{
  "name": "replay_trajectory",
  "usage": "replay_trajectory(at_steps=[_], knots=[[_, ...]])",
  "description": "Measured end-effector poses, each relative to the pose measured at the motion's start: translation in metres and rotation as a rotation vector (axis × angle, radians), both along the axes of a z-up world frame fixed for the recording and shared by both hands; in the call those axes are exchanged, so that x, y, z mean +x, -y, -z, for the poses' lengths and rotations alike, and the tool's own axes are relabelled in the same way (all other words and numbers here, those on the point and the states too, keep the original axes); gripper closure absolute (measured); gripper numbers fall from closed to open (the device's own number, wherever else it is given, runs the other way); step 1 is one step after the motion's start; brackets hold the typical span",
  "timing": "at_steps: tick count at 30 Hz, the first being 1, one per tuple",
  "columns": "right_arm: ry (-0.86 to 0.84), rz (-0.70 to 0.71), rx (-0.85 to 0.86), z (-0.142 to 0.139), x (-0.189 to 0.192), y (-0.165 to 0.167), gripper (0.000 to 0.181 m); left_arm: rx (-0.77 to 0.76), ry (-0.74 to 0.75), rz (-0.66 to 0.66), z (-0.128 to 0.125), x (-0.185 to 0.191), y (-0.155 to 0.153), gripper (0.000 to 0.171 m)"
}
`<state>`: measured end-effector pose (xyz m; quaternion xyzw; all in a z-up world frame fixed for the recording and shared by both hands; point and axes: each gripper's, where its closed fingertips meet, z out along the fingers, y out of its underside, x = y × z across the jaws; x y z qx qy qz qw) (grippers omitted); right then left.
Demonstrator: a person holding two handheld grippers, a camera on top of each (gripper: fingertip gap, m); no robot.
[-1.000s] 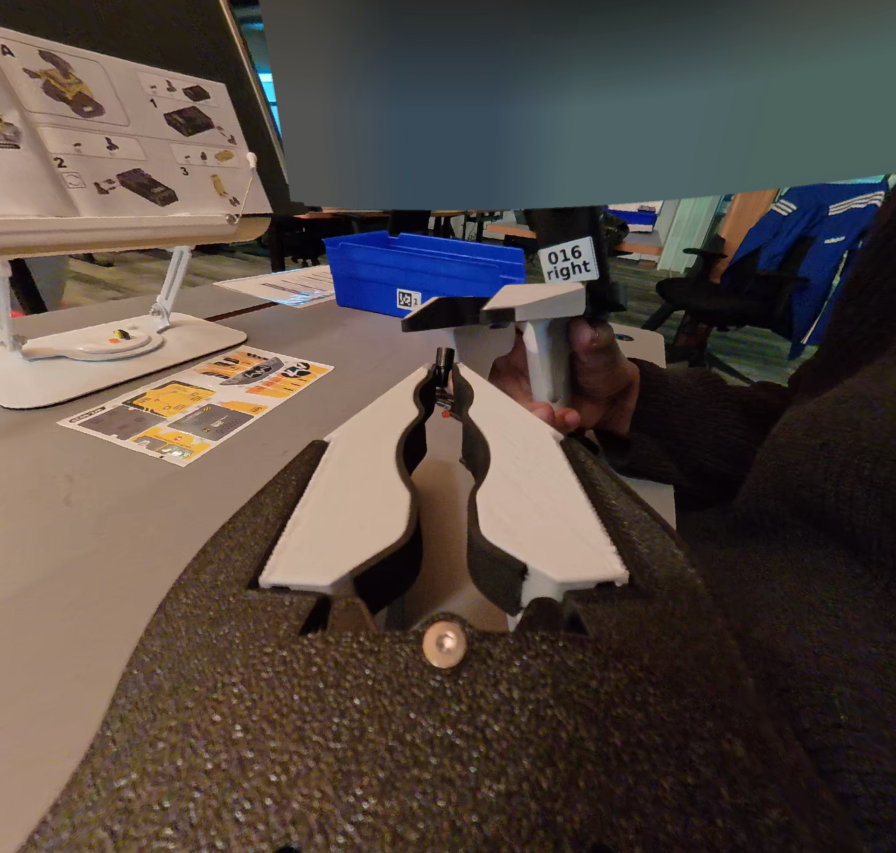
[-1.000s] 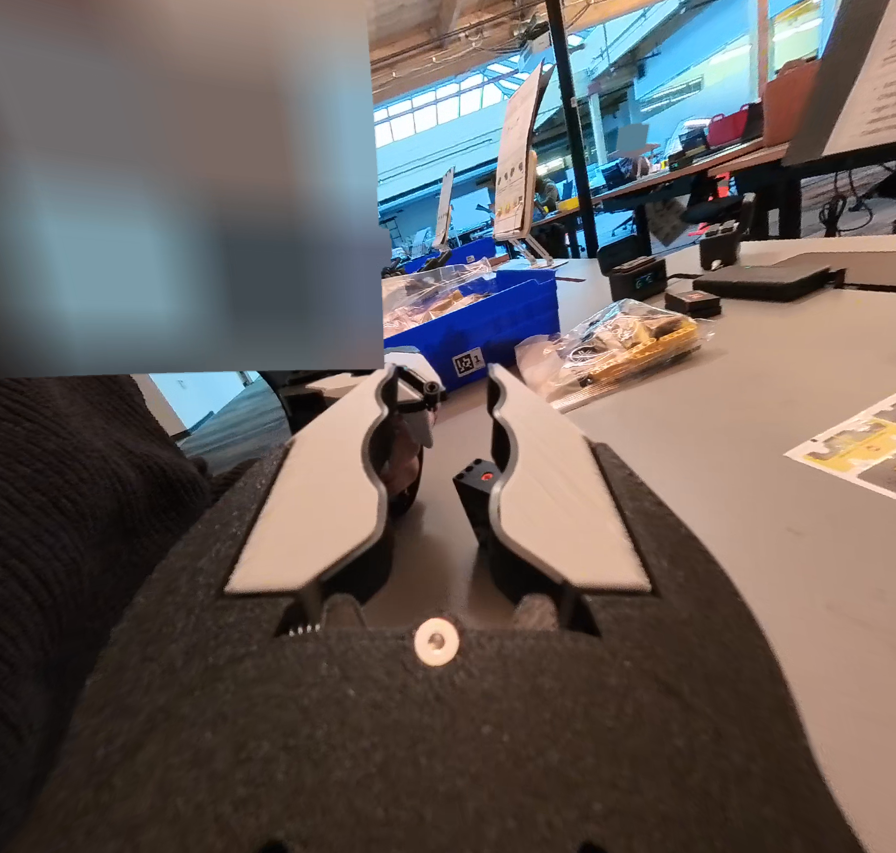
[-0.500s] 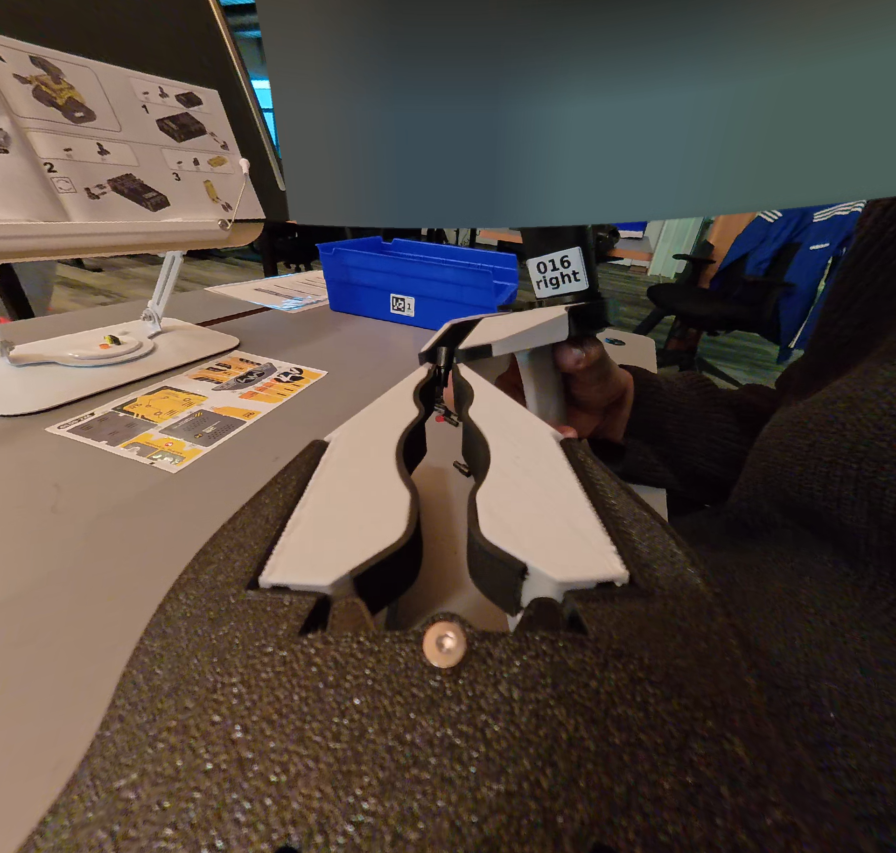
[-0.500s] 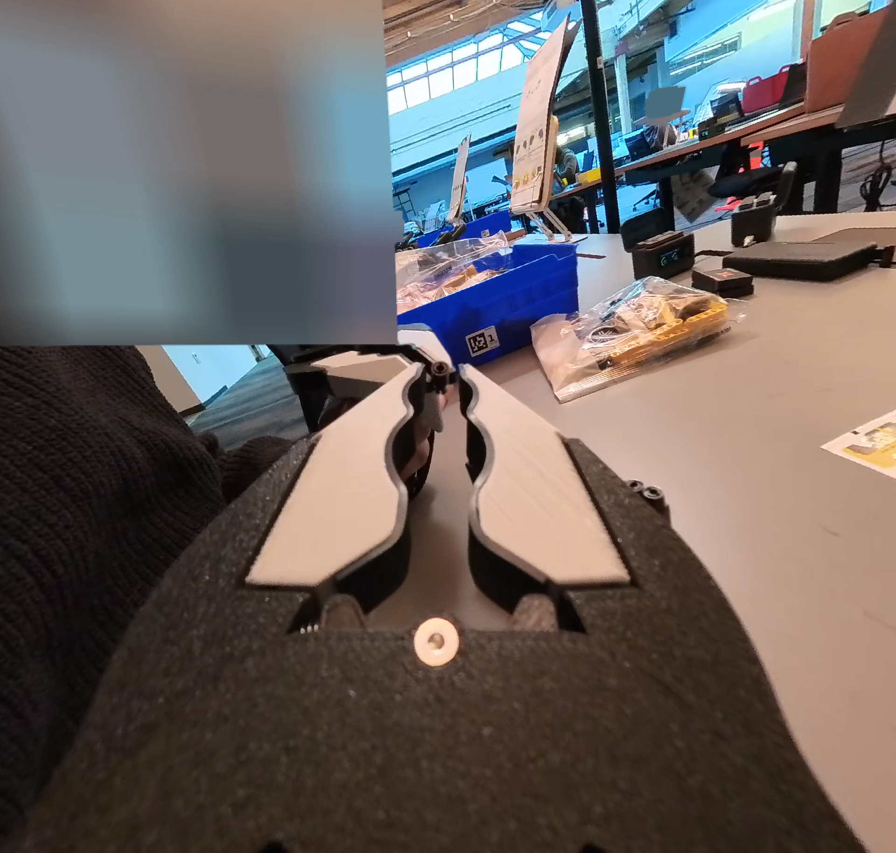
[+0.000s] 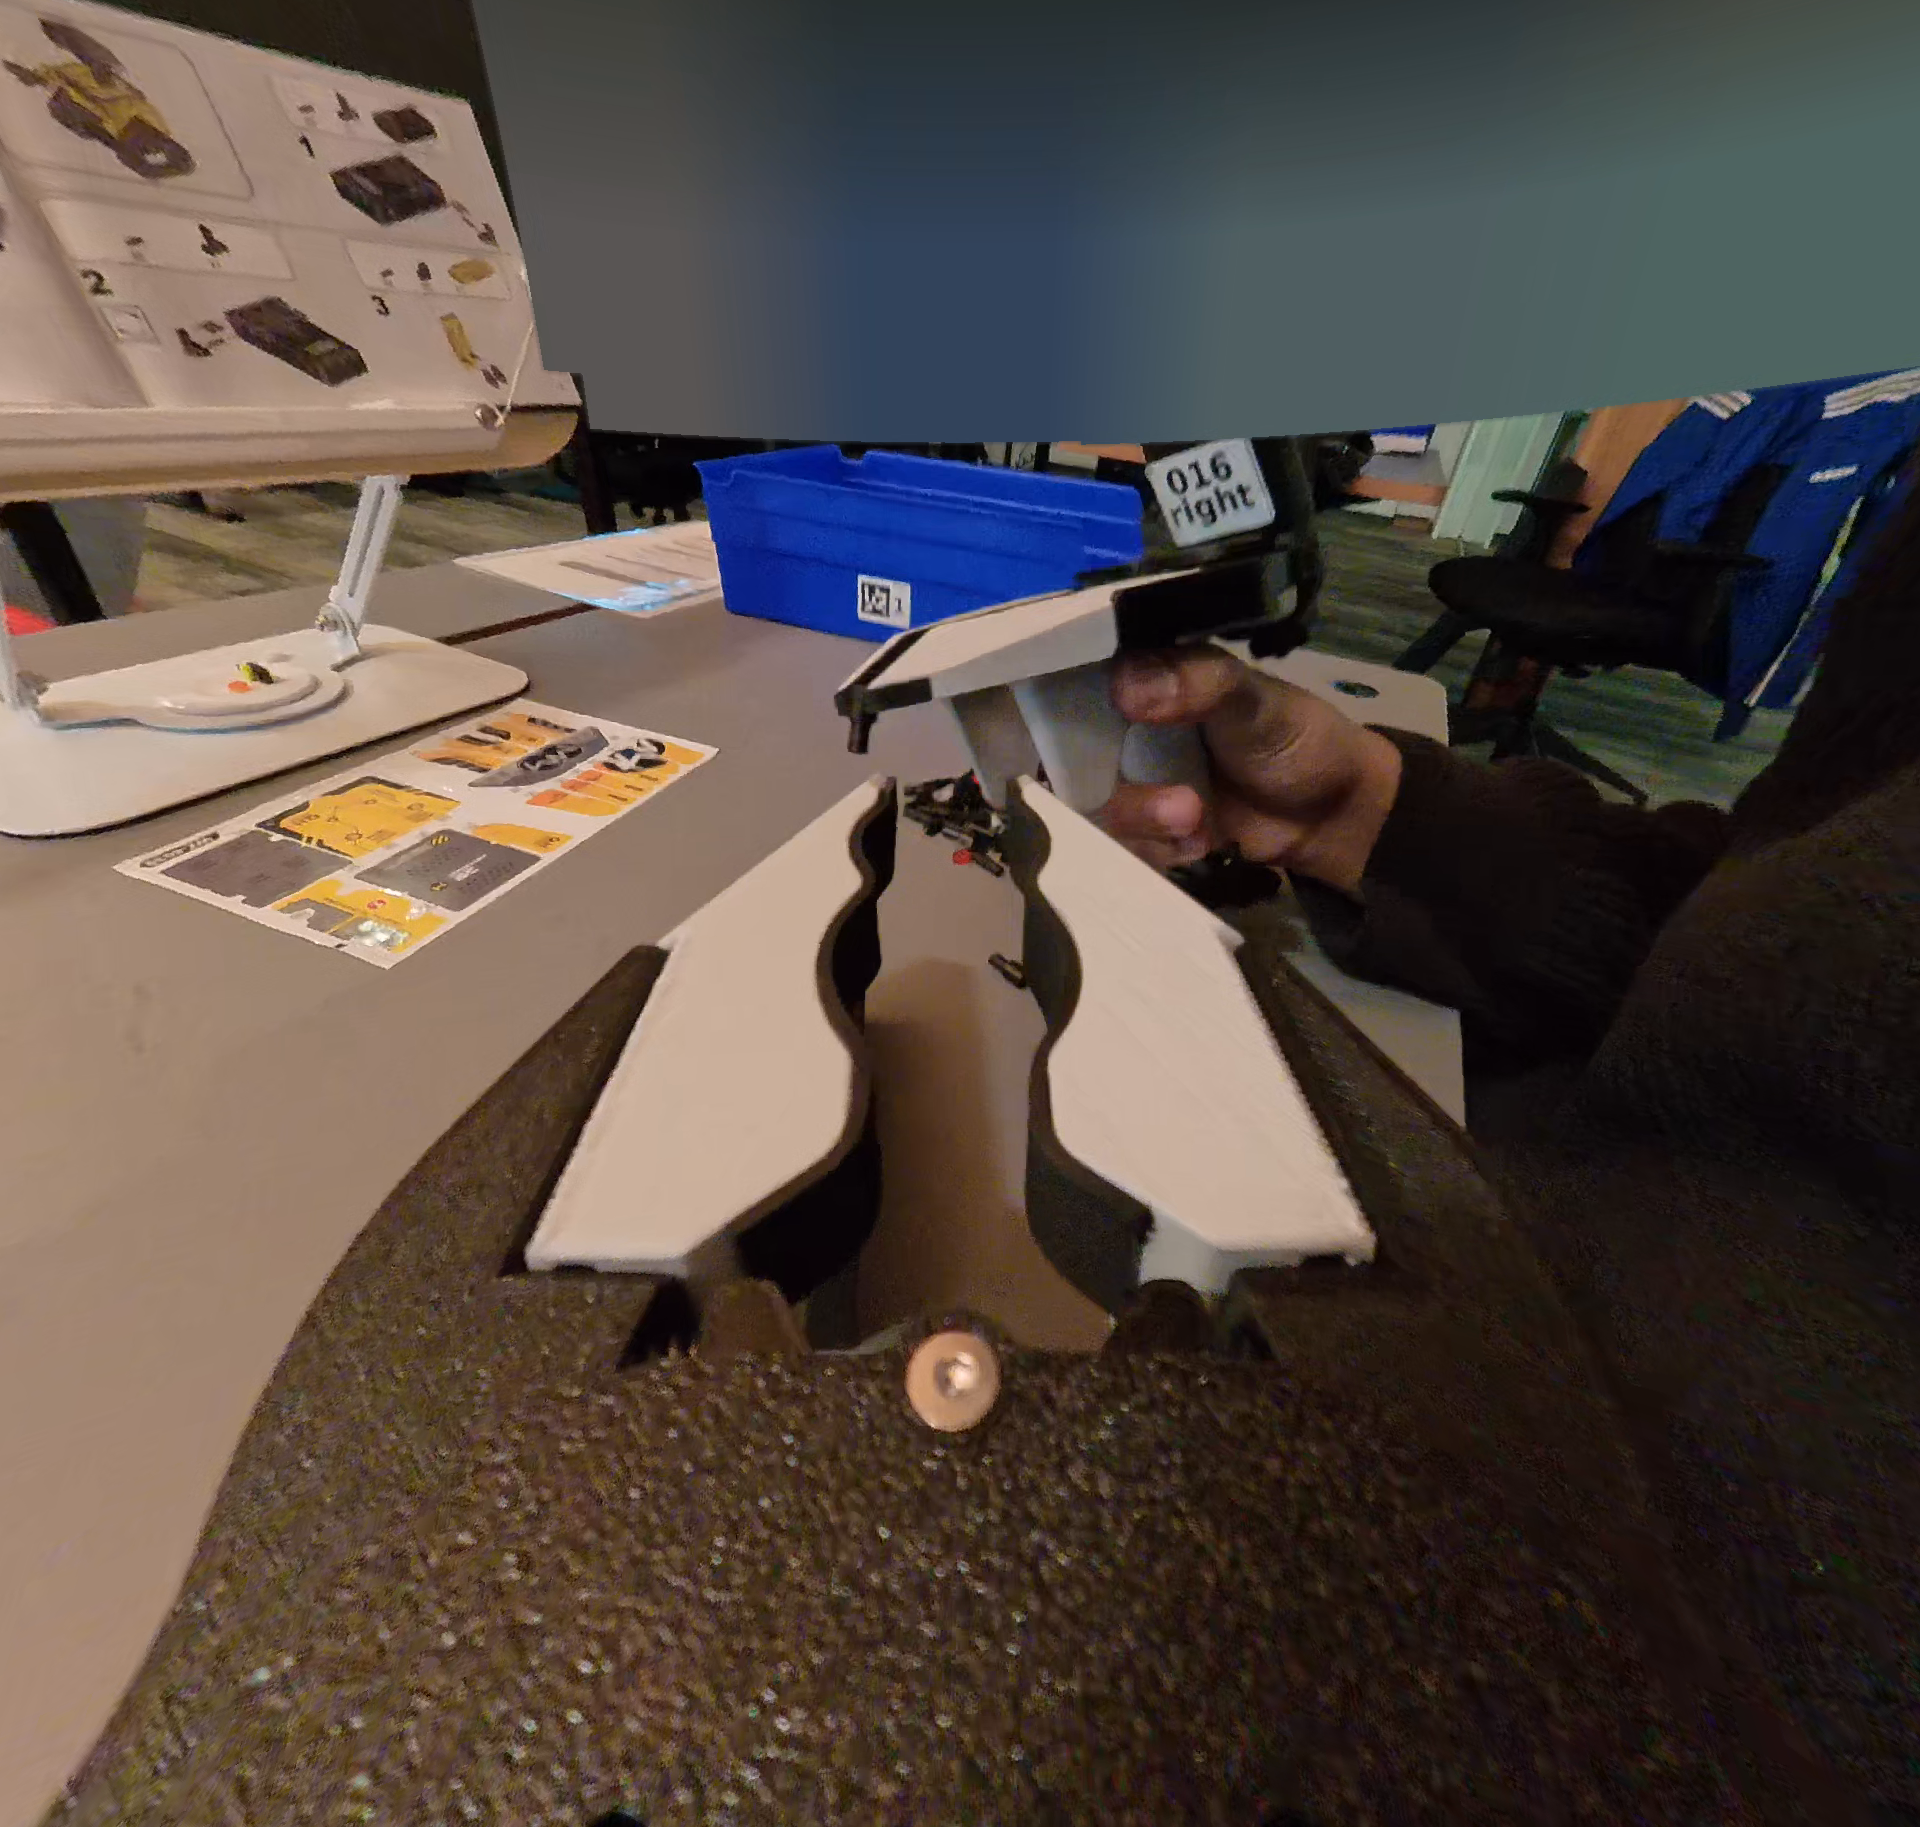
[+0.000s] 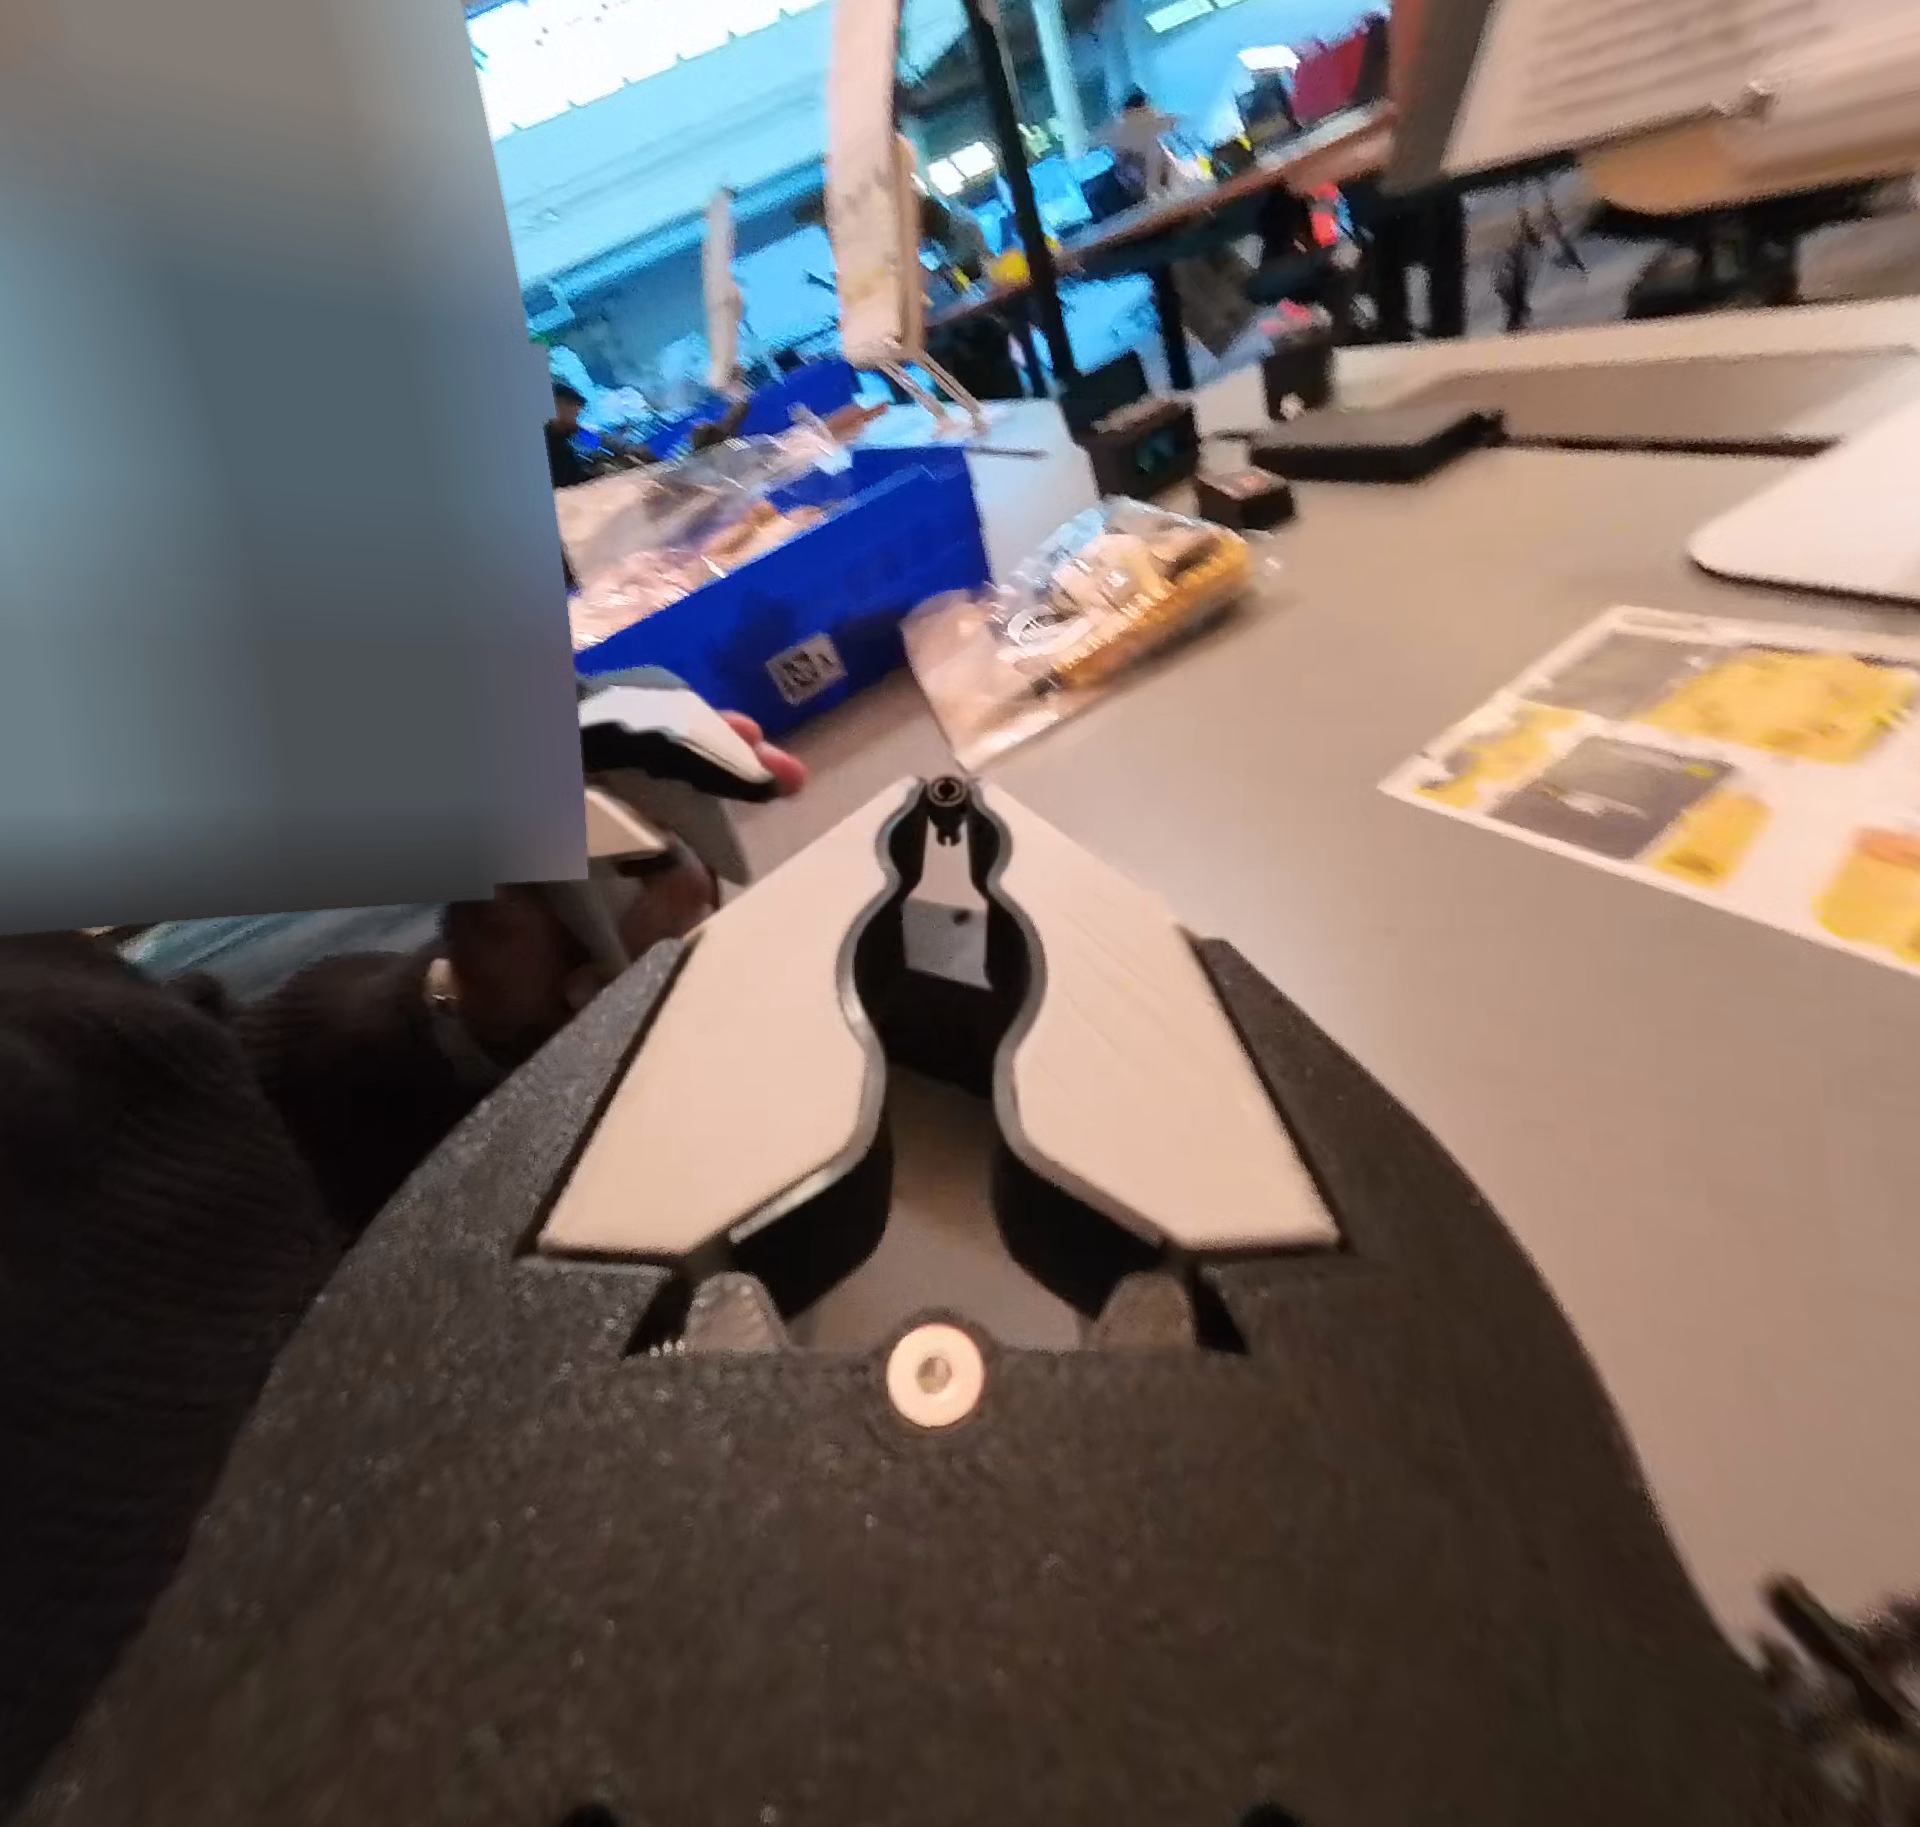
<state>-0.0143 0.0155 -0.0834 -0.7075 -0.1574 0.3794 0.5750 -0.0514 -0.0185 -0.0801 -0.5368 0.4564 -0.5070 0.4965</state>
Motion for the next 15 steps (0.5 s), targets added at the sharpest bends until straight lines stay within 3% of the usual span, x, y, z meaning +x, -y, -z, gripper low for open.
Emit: replay_trajectory(at_steps=[3, 8, 15], knots=[[0.108, 0.061, -0.059, 0.019, 0.011, -0.004, 0.175, 0.031, -0.057, -0.058, 0.007, 0.004, -0.006, 0.138], [0.249, 0.088, -0.087, 0.037, 0.013, -0.007, 0.175, 0.117, -0.138, -0.211, 0.014, 0.001, -0.024, 0.132], [0.297, 0.074, -0.110, 0.046, 0.012, -0.005, 0.174, 0.044, -0.287, -0.227, 0.040, 0.006, -0.035, 0.125]])
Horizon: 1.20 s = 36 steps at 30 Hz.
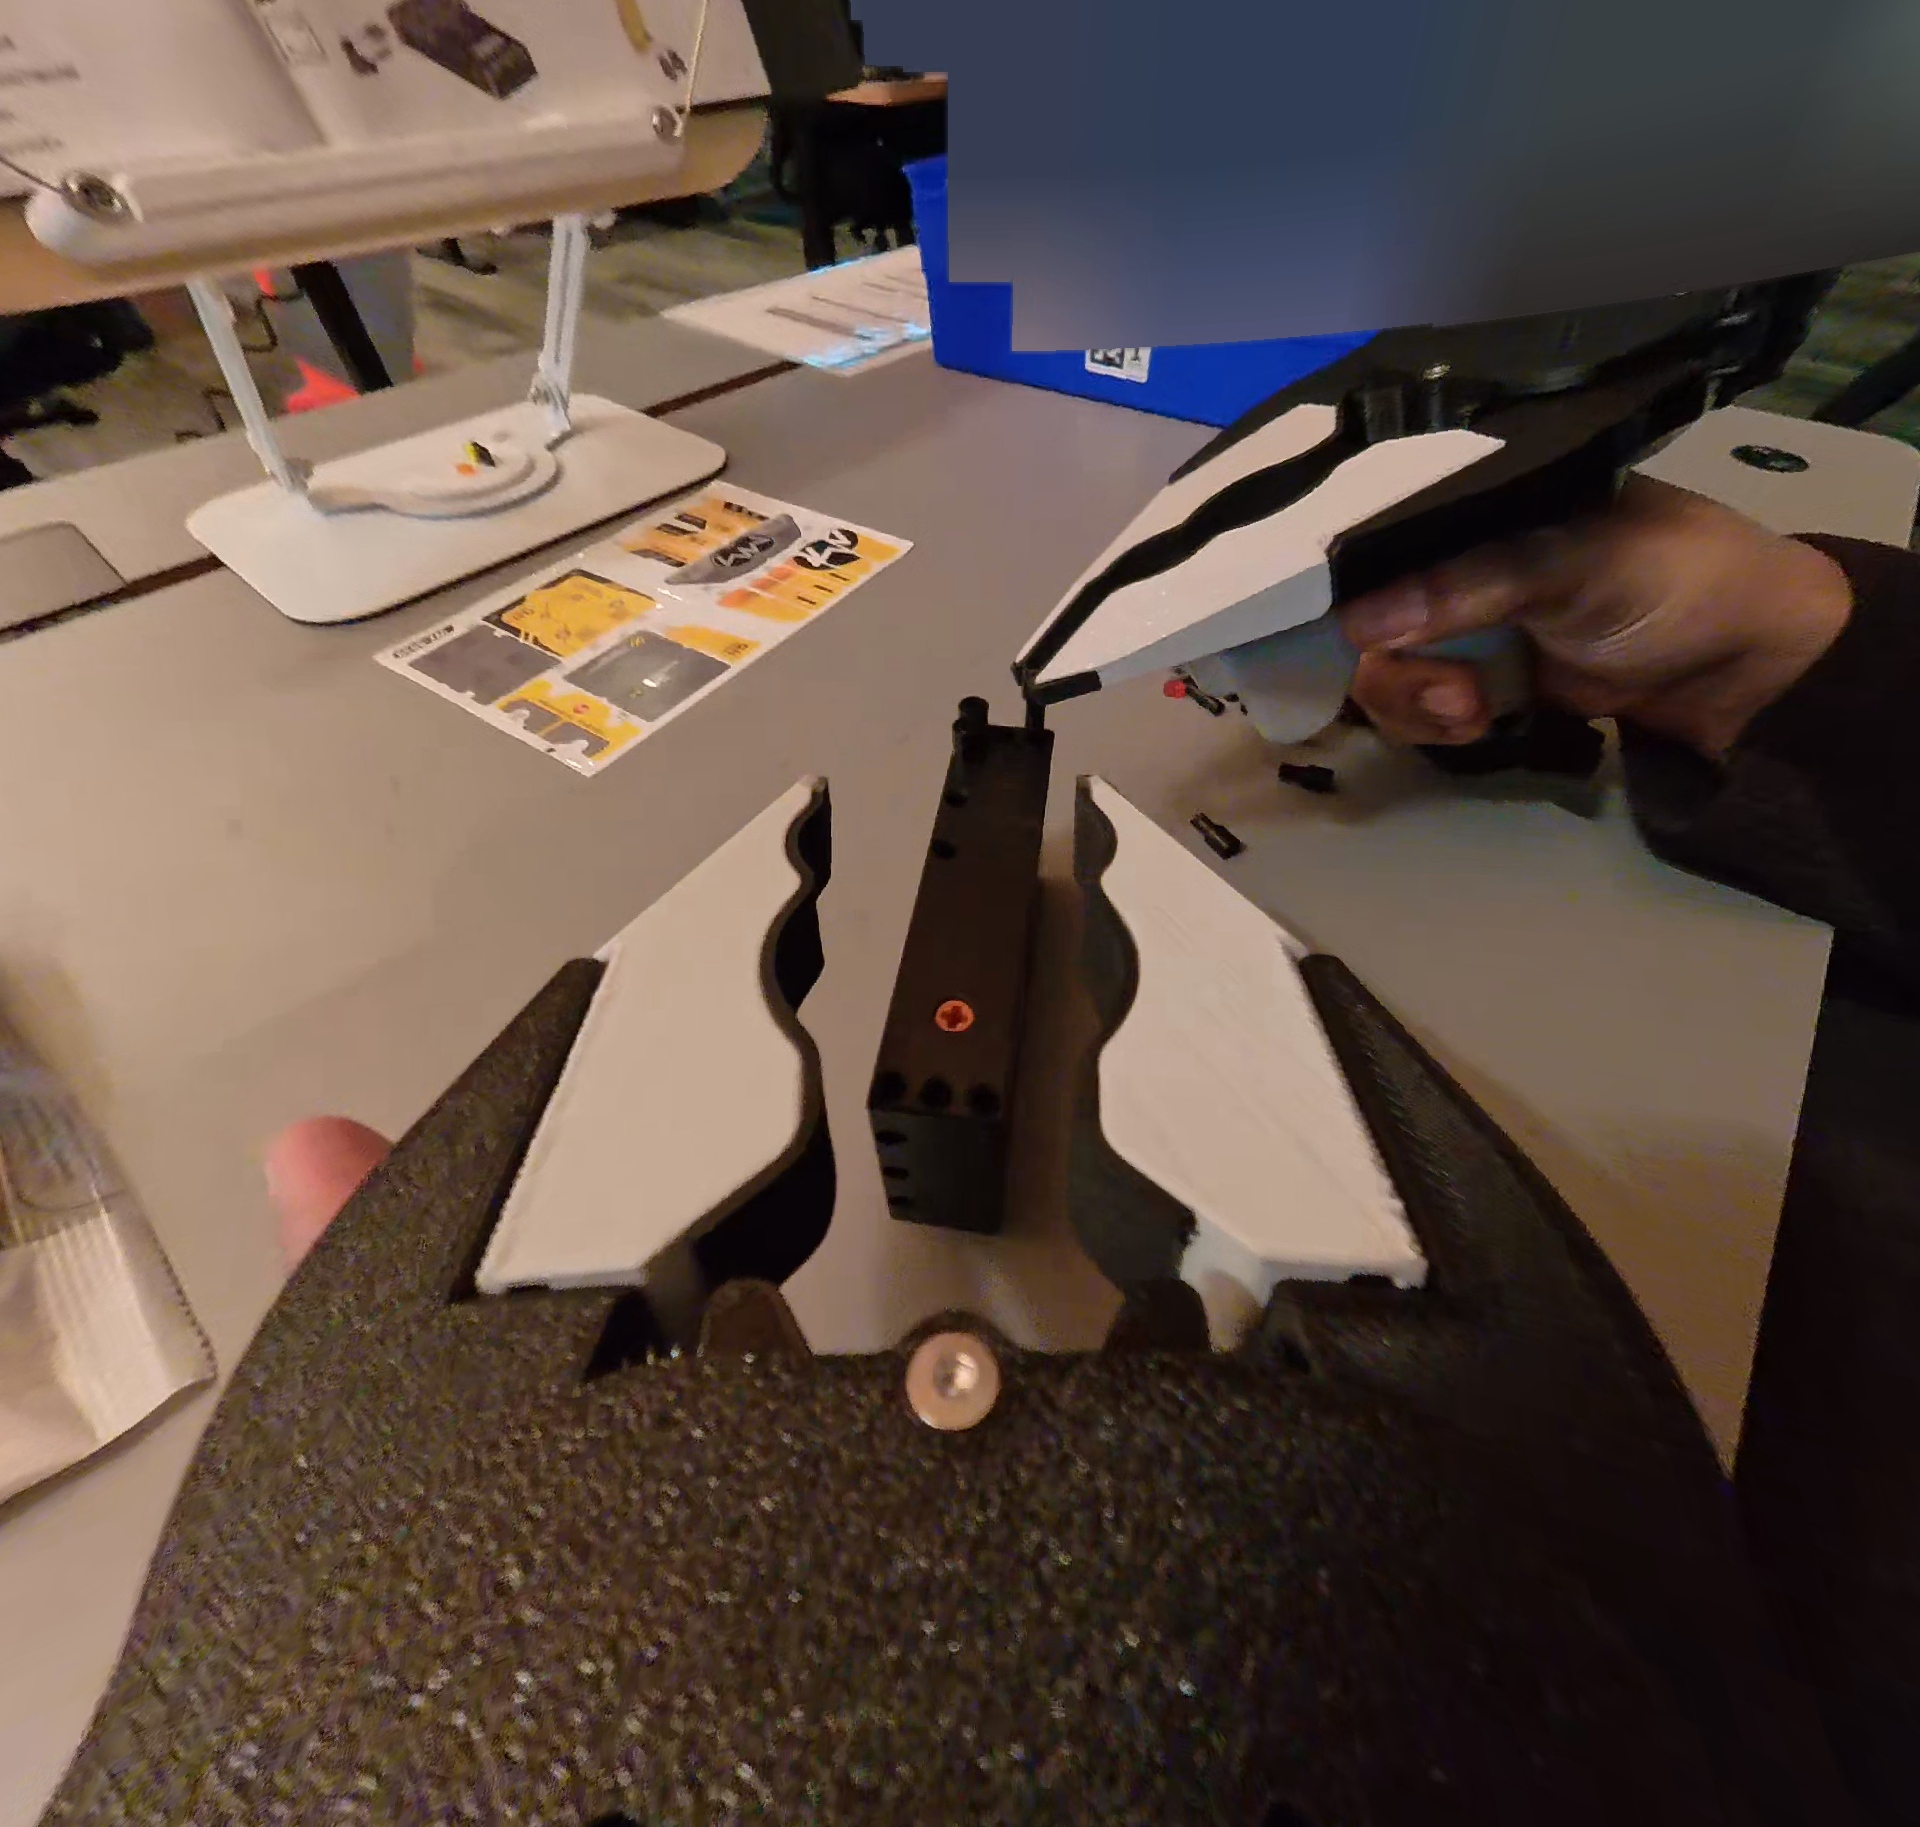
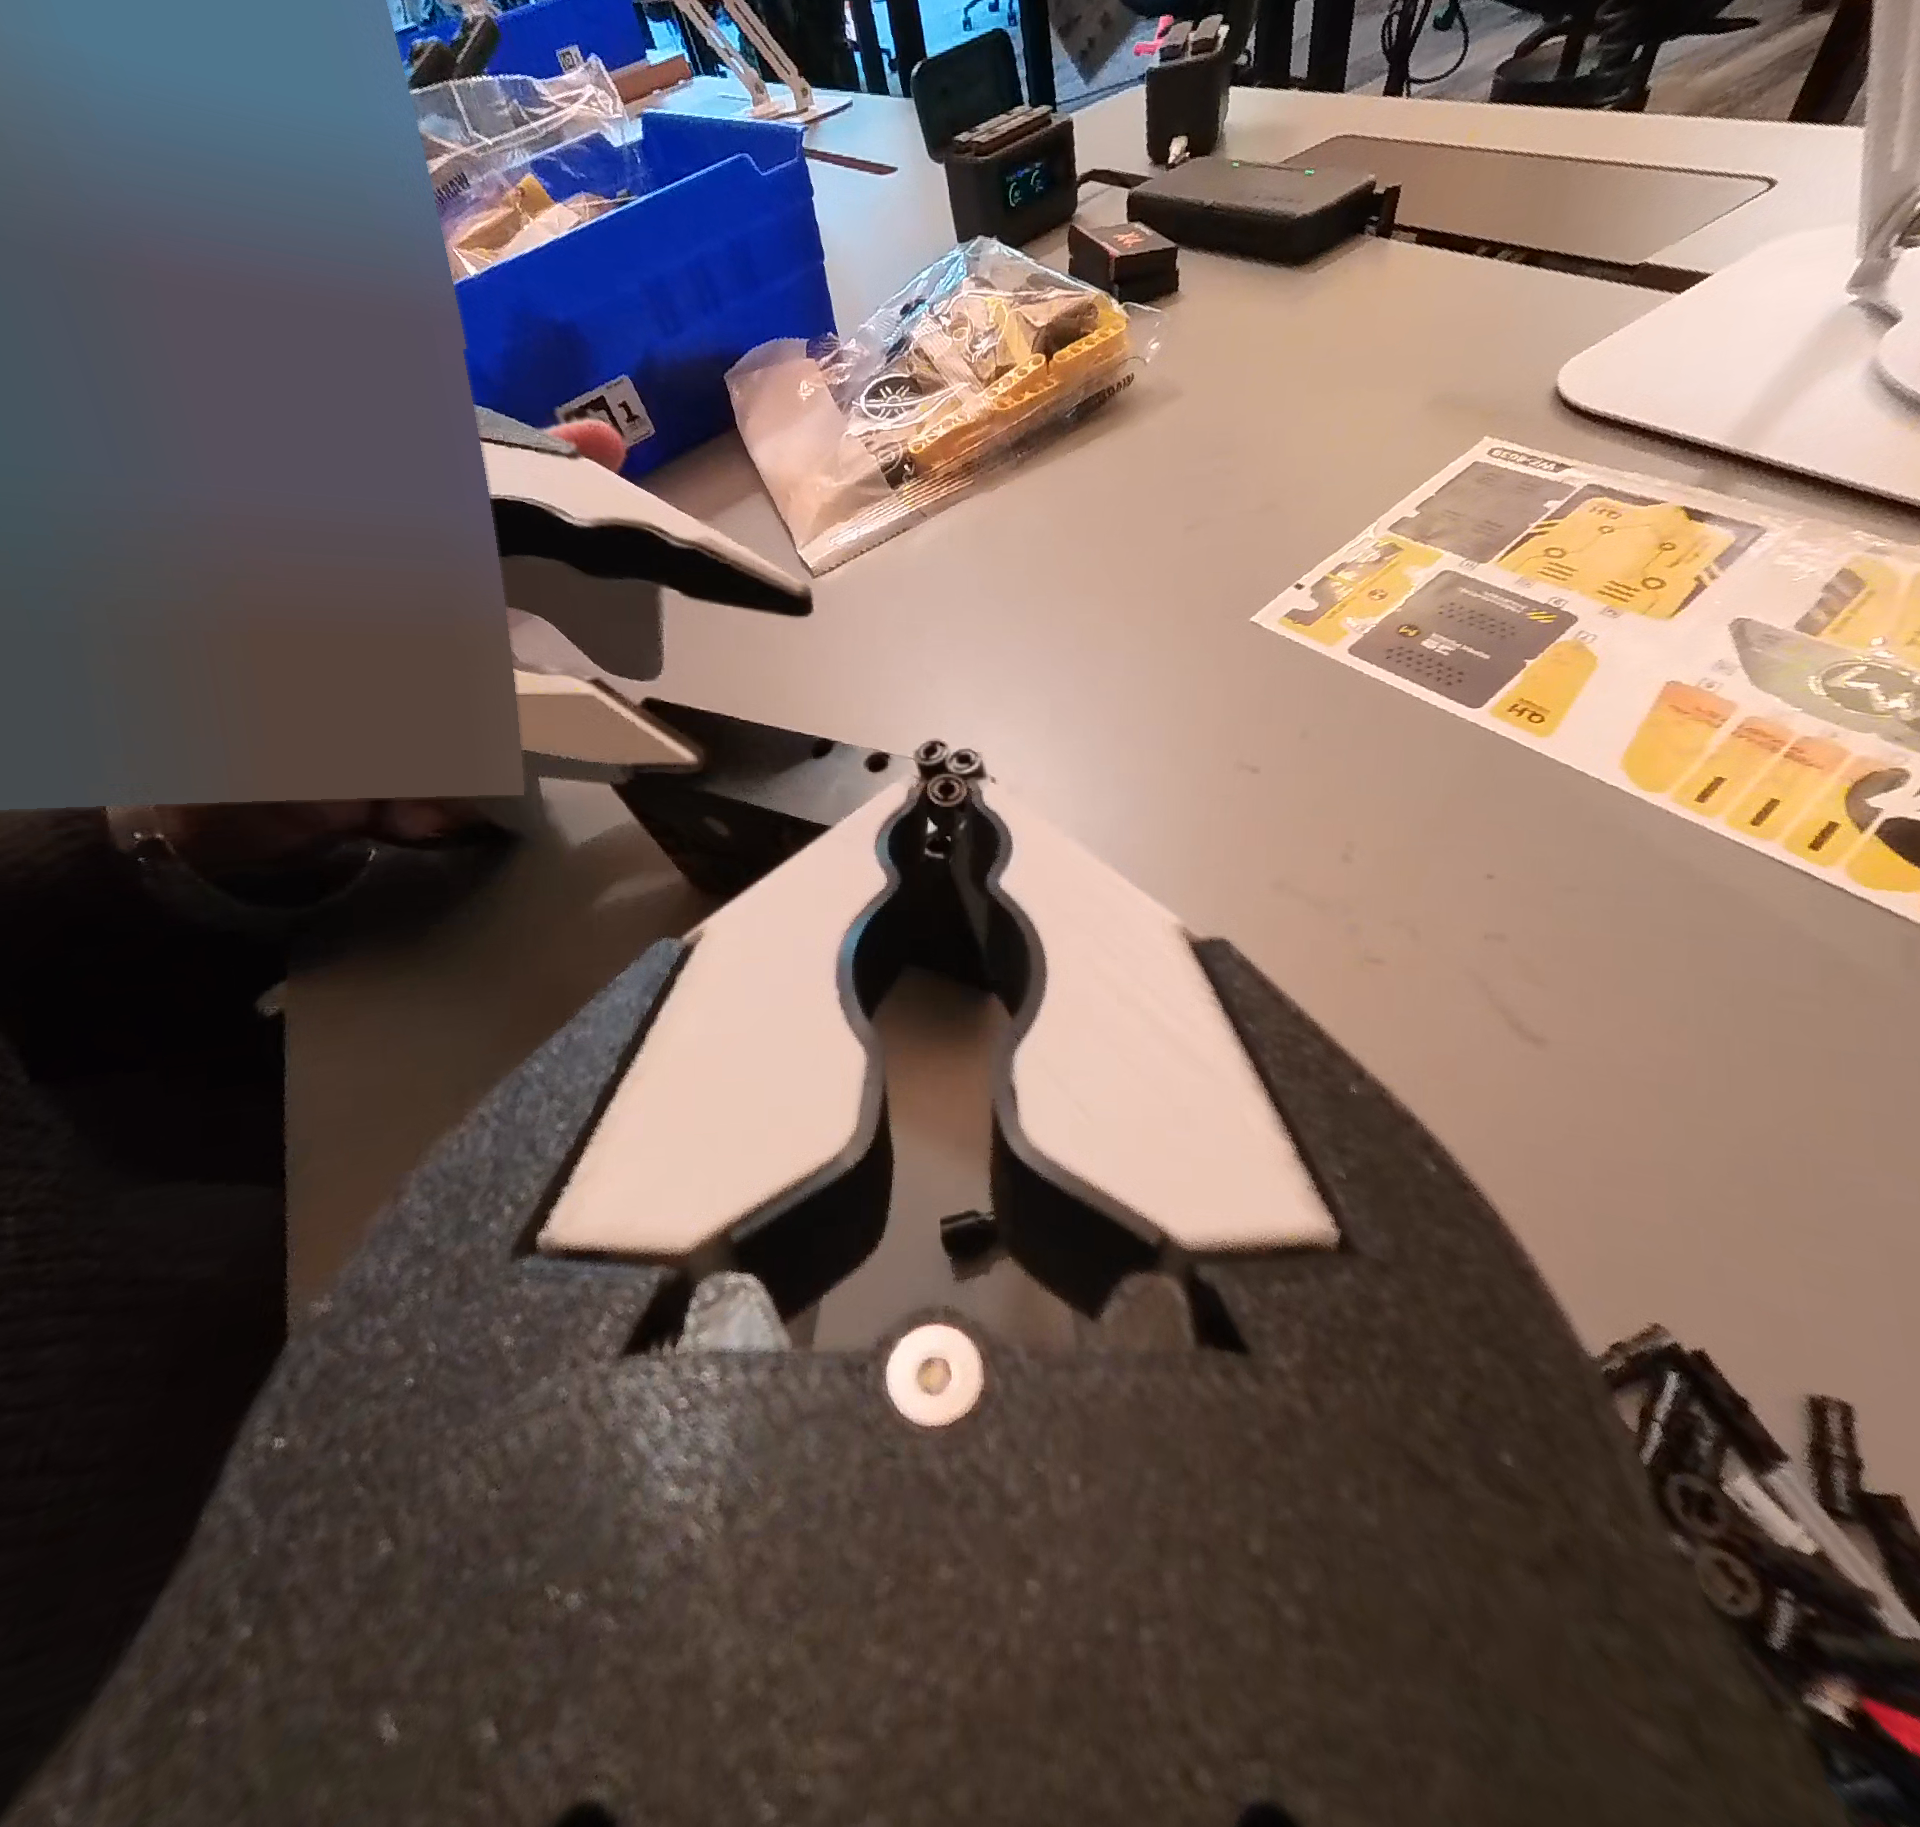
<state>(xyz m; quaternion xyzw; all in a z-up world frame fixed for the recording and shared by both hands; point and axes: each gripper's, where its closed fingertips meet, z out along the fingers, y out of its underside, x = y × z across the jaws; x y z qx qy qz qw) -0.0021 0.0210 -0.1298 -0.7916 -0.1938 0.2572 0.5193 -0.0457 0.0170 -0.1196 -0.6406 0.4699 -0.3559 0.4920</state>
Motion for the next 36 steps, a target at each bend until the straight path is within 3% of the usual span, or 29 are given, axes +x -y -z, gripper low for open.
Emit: replay_trajectory(at_steps=[15, 21, 29, 36], knots=[[0.048, -0.028, -0.028, 0.002, -0.003, 0.001, 0.174, -0.171, -0.214, 0.041, 0.040, 0.014, -0.004, 0.125], [0.144, -0.044, -0.037, 0.003, -0.004, 0.000, 0.174, -0.210, -0.222, 0.050, 0.043, 0.015, -0.004, 0.126], [0.079, -0.069, -0.087, 0.003, -0.005, 0.000, 0.174, -0.241, -0.220, 0.090, 0.044, 0.016, 0.000, 0.141], [0.178, -0.065, -0.074, 0.004, -0.005, -0.002, 0.174, -0.246, -0.220, 0.098, 0.044, 0.016, 0.001, 0.143]])
